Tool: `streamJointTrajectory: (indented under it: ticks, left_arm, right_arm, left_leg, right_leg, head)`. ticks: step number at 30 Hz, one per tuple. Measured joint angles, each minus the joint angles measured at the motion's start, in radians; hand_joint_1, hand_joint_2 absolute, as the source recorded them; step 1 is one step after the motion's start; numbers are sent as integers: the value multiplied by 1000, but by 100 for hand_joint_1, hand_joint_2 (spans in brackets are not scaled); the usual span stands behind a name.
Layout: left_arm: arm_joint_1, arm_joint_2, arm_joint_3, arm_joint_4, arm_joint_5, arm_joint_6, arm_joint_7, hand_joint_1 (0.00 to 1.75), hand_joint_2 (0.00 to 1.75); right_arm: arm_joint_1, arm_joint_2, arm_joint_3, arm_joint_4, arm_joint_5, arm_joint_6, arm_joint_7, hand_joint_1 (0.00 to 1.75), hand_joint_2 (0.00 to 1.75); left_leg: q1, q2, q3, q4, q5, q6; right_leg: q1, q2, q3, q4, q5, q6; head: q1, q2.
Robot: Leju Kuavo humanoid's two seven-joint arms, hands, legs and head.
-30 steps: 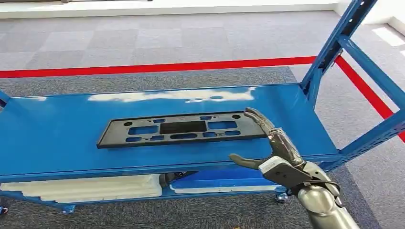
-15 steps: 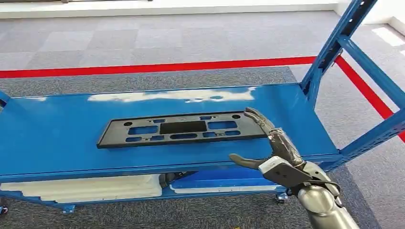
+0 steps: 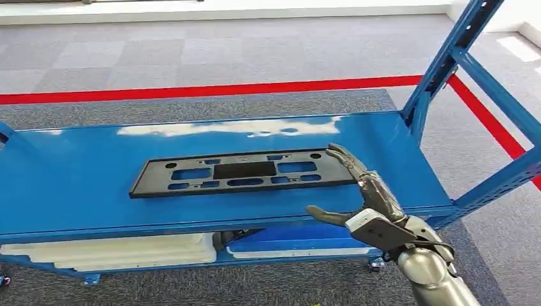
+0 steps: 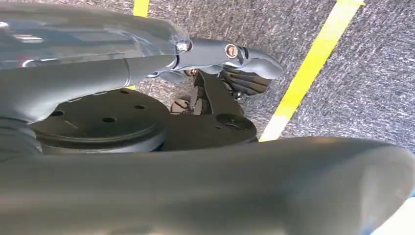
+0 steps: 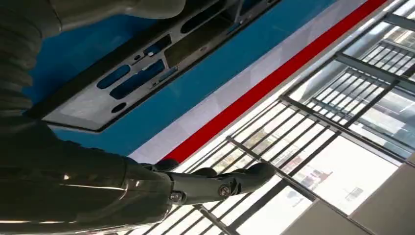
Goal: Take the parts from the cabinet and place them on the table.
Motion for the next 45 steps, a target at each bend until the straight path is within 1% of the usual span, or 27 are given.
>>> streamJointTrajectory:
  ticks: [45]
  left_arm:
    - [0, 0, 0, 0, 0, 0, 0, 0, 0]
  right_arm:
    - [0, 0, 0, 0, 0, 0, 0, 0, 175]
  left_leg:
    - [0, 0, 0, 0, 0, 0]
  right_leg:
    - [0, 0, 0, 0, 0, 0]
  head:
    - [0, 0]
